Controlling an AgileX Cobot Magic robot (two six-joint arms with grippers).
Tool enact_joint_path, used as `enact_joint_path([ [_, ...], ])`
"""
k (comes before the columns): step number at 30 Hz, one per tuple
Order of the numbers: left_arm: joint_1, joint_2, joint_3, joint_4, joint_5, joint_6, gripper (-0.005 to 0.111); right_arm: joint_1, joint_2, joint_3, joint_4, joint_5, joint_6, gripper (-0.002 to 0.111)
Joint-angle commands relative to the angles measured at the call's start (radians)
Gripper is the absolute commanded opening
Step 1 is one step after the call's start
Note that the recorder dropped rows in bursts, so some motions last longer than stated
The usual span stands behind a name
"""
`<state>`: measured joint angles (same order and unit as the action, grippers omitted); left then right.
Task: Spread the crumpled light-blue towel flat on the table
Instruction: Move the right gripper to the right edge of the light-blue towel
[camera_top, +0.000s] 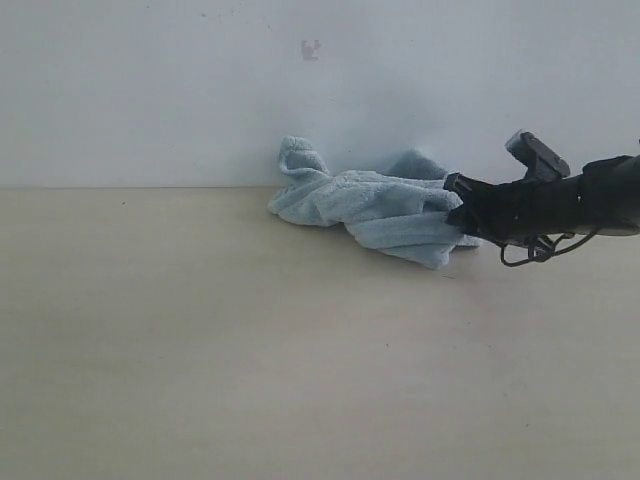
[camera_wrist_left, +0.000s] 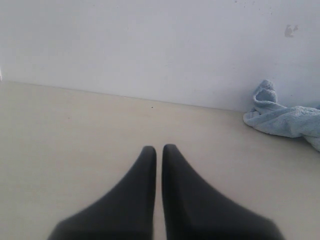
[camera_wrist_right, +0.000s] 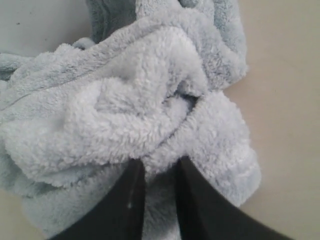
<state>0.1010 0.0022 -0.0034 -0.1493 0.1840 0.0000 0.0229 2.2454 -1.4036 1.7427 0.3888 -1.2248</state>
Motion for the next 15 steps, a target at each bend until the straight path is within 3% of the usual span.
enact_joint_path([
  [1, -0.006, -0.002, 0.003, -0.001, -0.005, 0.009, 0.004, 0.0, 0.0, -0.005, 0.002, -0.006, -0.061, 0.002],
  [8, -0.006, -0.002, 0.003, -0.001, -0.005, 0.009, 0.004, 0.0, -0.01, -0.005, 0.002, 0.041, -0.096, 0.0],
  [10, -0.006, -0.002, 0.003, -0.001, -0.005, 0.009, 0.004, 0.0, -0.022, -0.005, -0.017, 0.054, -0.097, 0.004],
  [15, -0.006, -0.002, 0.003, -0.001, -0.005, 0.009, 0.004, 0.0, -0.073, -0.005, -0.299, 0.046, -0.148, 0.044],
])
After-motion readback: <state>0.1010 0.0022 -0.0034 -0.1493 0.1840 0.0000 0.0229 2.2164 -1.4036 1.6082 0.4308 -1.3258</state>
